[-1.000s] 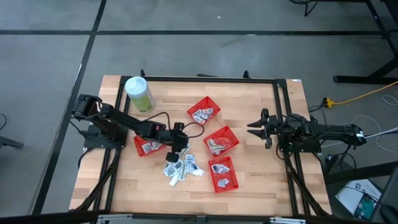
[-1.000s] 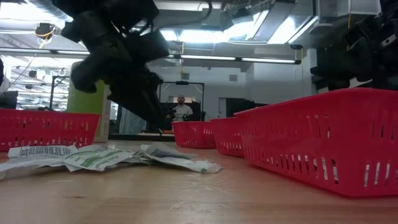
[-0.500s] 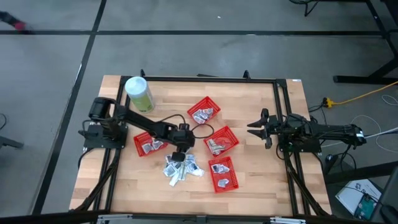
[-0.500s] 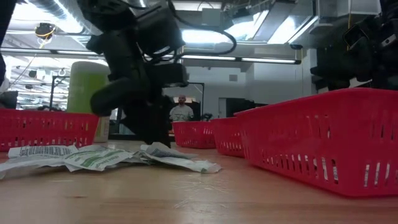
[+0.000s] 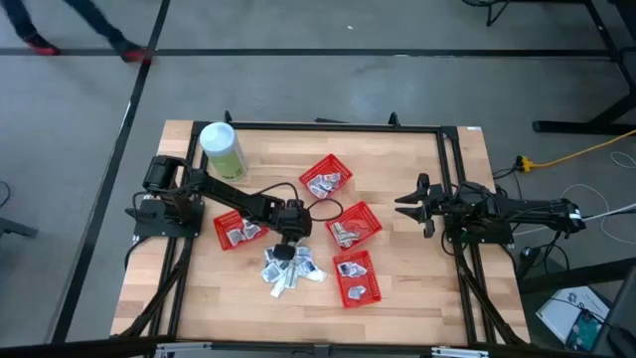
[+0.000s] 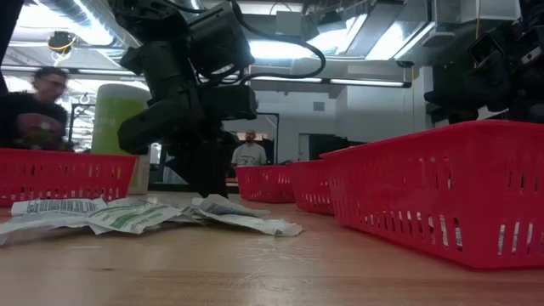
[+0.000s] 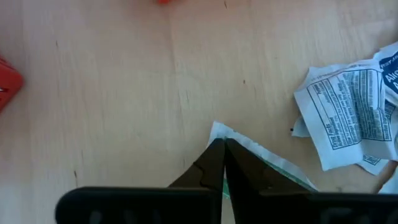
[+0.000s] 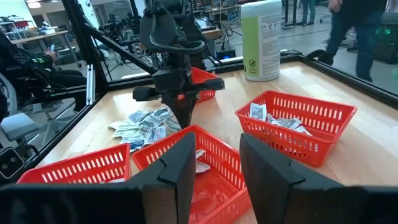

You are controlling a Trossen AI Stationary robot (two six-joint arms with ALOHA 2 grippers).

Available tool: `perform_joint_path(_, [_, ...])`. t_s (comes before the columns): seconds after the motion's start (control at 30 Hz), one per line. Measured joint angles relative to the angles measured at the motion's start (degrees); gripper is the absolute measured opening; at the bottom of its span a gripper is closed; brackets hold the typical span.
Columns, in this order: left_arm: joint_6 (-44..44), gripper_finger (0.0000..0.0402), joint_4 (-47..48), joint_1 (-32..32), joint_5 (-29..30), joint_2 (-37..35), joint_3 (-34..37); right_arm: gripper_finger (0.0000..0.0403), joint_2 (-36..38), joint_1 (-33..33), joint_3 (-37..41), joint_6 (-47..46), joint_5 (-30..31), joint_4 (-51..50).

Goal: Pick & Place First Aid Supplies
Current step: Put the green bandage into the red container

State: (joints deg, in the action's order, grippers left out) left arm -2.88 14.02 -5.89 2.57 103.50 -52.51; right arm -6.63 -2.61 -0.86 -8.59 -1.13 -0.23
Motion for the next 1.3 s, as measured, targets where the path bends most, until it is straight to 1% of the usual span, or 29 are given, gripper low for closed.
perform_joint_path(0.27, [-0.91, 0.0002, -1.43, 0.00, 0.87, -2.43, 0.56, 0.0126, 0.00, 0.00, 0.00, 0.01, 0.00, 0.00])
perform_joint_path(0.43, [-1.94, 0.0001, -3.04, 0.00, 4.97, -5.89, 0.42, 0.0126, 0.00, 0.00, 0.00, 0.01, 0.00, 0.00])
perform_joint_path(0.5, [-2.01, 0.0002, -3.04, 0.00, 5.46, -6.57, 0.44, 0.0126, 0.00, 0.00, 0.00, 0.01, 0.00, 0.00])
perform_joint_path(0.6, [-2.50, 0.0001, -3.13, 0.00, 4.92, -8.14, 0.35, 0.0126, 0.00, 0.00, 0.00, 0.01, 0.00, 0.00])
perform_joint_path(0.7, [-2.86, 0.0001, -1.44, 0.00, 2.32, -8.32, 0.39, 0.0126, 0.00, 0.00, 0.00, 0.01, 0.00, 0.00])
perform_joint_path(0.8, [-3.82, 0.0009, -0.17, -0.04, 1.27, -8.26, 0.37, 0.0126, 0.00, 0.00, 0.00, 0.01, 0.00, 0.00])
perform_joint_path(0.97, [-6.28, 0.0045, 0.65, -0.07, 1.28, -7.89, 0.61, 0.0126, 0.00, 0.00, 0.00, 0.01, 0.01, 0.00])
perform_joint_path(1.1, [-7.37, 0.0092, 0.57, -0.07, 0.82, -7.11, 0.61, 0.0126, 0.00, 0.00, 0.00, 0.01, 0.02, 0.00])
perform_joint_path(1.3, [-7.54, 0.0163, -0.97, 0.02, 0.29, -4.08, 0.55, 0.0126, 0.00, 0.00, 0.00, 0.01, 0.02, 0.00])
